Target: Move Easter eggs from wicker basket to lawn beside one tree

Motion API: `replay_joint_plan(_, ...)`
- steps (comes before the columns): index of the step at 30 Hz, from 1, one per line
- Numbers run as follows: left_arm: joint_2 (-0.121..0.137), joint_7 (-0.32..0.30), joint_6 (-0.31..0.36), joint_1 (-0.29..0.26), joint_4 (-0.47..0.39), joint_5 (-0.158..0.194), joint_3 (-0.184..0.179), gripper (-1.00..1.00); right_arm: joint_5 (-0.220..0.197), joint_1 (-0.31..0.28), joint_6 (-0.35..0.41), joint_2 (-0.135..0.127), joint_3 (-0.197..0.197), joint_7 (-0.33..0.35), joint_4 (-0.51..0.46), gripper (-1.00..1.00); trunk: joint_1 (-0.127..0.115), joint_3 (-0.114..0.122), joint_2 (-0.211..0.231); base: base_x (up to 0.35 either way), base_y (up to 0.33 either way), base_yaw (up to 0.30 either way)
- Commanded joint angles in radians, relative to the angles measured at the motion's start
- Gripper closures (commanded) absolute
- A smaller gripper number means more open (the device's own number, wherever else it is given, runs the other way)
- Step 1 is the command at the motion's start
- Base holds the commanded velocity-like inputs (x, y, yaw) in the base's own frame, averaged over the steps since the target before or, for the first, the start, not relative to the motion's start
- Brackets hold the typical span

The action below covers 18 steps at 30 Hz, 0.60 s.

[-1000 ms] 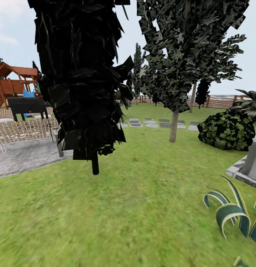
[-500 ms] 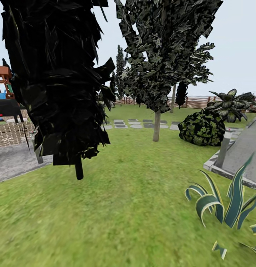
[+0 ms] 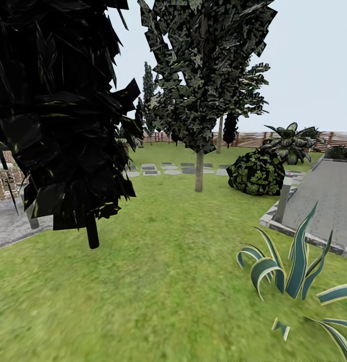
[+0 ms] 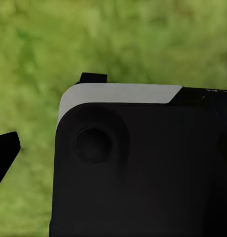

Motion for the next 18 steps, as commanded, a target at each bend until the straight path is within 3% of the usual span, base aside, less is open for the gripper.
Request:
replay_joint_plan(1,0.000,0.000,-0.001,-0.001,0.000,0.001,0.008,-1.00,0.000,-0.001,-0.004,0.000,0.000,0.000,0.001,-1.00,0.000,-0.001,-0.001,0.000,0.000,0.000)
replay_joint_plan(8,0.000,0.000,-0.001,-0.001,0.001,0.001,0.008,-1.00,-0.004,0.000,-0.002,0.000,-0.003,0.000,0.001,-1.00,0.000,-0.002,-0.001,0.000,0.000,-0.038)
replay_joint_plan(18,0.000,0.000,-0.001,-0.001,0.001,0.001,0.008,-1.00,-0.004,-0.001,-0.003,0.000,-0.003,0.000,0.001,-1.00,0.000,-0.003,-0.001,0.000,0.000,-0.276)
